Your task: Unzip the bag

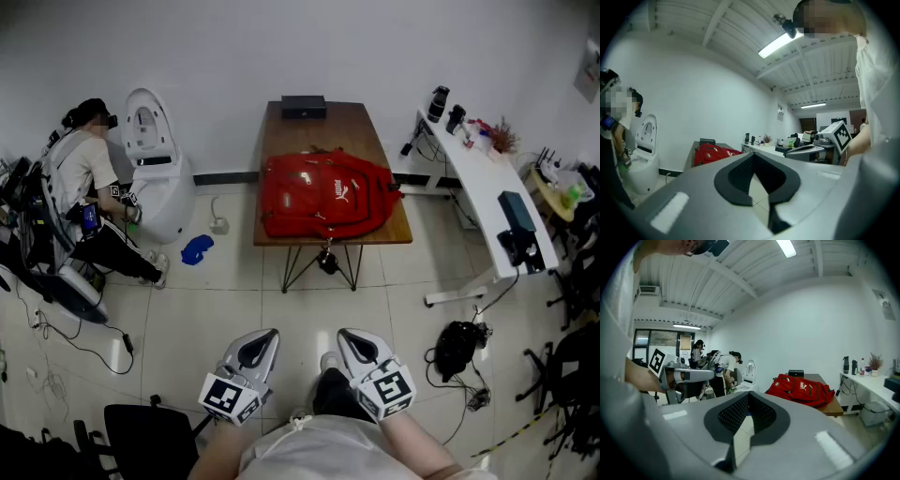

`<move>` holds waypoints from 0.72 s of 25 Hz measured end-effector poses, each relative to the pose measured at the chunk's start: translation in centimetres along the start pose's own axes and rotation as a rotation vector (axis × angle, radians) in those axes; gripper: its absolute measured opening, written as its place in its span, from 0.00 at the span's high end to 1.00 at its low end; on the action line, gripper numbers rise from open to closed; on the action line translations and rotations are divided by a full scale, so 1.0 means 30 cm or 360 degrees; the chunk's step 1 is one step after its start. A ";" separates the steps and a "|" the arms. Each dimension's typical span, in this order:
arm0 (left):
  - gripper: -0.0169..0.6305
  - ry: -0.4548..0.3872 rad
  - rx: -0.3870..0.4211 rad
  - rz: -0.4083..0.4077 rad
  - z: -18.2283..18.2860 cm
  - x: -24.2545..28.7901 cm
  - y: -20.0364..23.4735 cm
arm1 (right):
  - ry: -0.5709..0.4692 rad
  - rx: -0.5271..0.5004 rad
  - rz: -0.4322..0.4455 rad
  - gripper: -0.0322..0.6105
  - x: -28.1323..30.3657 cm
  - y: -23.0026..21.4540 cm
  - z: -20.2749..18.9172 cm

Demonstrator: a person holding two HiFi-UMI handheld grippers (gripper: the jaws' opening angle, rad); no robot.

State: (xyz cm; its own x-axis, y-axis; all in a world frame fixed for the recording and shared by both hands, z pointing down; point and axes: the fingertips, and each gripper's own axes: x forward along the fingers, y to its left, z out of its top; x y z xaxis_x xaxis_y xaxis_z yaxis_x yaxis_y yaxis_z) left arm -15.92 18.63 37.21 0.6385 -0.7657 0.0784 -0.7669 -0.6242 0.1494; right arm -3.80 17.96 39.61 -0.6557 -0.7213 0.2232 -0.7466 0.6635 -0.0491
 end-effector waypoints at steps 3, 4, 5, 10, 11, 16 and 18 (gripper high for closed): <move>0.96 0.0006 0.0022 -0.0014 0.010 0.113 0.042 | -0.0027 -0.0003 -0.0005 0.94 0.070 -0.102 0.023; 0.96 0.0009 0.0032 -0.0017 0.012 0.153 0.055 | -0.0031 -0.0003 -0.0006 0.94 0.093 -0.140 0.028; 0.96 0.0013 0.0038 -0.0018 0.013 0.196 0.068 | -0.0031 0.0001 -0.0006 0.94 0.116 -0.181 0.031; 0.96 0.0061 0.0041 0.0034 0.010 0.440 0.179 | 0.0008 -0.0002 0.0012 0.94 0.260 -0.417 0.069; 0.96 0.0060 0.0032 0.0050 0.015 0.489 0.206 | 0.0005 -0.0013 0.0020 0.94 0.289 -0.466 0.082; 0.96 -0.0068 -0.0073 0.0106 0.082 0.706 0.313 | -0.0004 -0.0038 0.0093 0.94 0.408 -0.671 0.131; 0.96 -0.0047 -0.0038 0.0112 0.082 0.774 0.337 | 0.0005 -0.0042 0.0110 0.94 0.456 -0.731 0.138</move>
State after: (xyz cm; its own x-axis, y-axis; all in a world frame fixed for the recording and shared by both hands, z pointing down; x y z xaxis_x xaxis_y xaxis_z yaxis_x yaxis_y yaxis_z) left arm -9.01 -5.83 38.13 0.5807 -0.8119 0.0602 -0.8076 -0.5652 0.1682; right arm 3.13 -7.29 39.70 -0.7050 -0.6731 0.2232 -0.6964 0.7166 -0.0385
